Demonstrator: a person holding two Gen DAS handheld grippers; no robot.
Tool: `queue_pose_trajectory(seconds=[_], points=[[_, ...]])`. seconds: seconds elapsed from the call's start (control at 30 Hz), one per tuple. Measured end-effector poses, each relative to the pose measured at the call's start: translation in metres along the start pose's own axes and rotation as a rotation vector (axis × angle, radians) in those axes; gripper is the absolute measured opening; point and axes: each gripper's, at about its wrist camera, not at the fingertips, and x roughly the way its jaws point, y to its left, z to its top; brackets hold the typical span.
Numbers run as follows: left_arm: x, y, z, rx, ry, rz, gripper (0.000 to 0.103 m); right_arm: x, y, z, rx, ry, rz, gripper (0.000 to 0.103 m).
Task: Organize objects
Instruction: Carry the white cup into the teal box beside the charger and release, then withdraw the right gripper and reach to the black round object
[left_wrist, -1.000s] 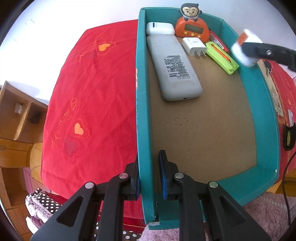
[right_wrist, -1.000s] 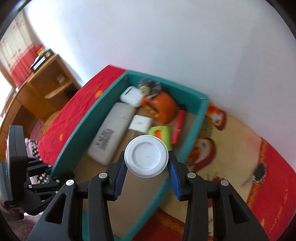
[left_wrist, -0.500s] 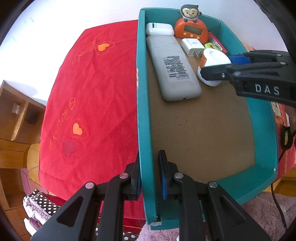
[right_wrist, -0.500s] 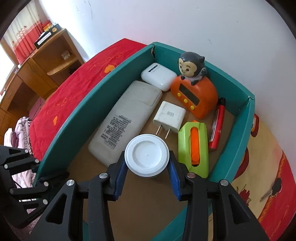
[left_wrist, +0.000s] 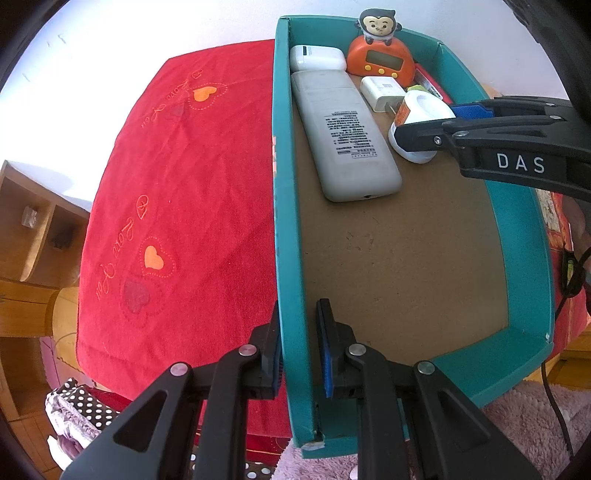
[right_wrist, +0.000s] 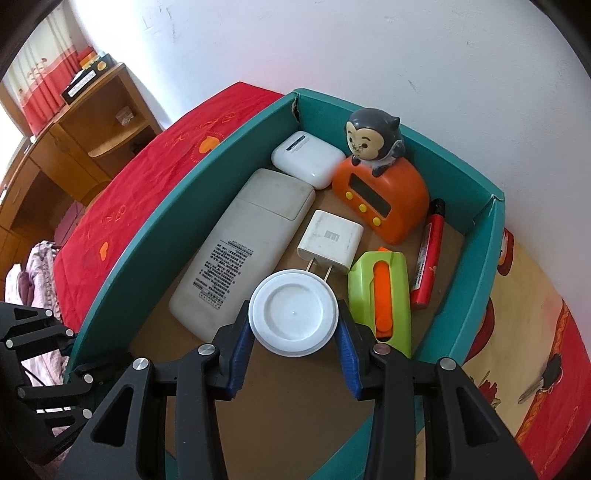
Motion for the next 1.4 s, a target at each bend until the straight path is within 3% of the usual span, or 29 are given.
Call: queue_pose_trajectory(seconds=[0.7, 1.0, 1.17, 1.4], points=[[0.0, 0.0, 0.0, 0.0, -0.001, -0.003, 0.015, -0.001, 0.002, 0.001, 0.011, 0.002, -0.014, 0.043], [0.001, -0.001, 0.001, 0.002, 0.001, -0.009, 0.015, -0.001, 0.004, 0.004, 0.019, -0.018, -0.023, 0.051], [0.002, -0.002, 0.002, 0.006, 0.001, -0.005, 0.015, -0.011, 0.004, 0.003, 0.03, -0.053, -0.017, 0.061], [0.001, -0.002, 0.001, 0.002, -0.001, -0.01, 0.015, -0.025, -0.004, -0.002, 0.081, -0.074, 0.0, 0.061]])
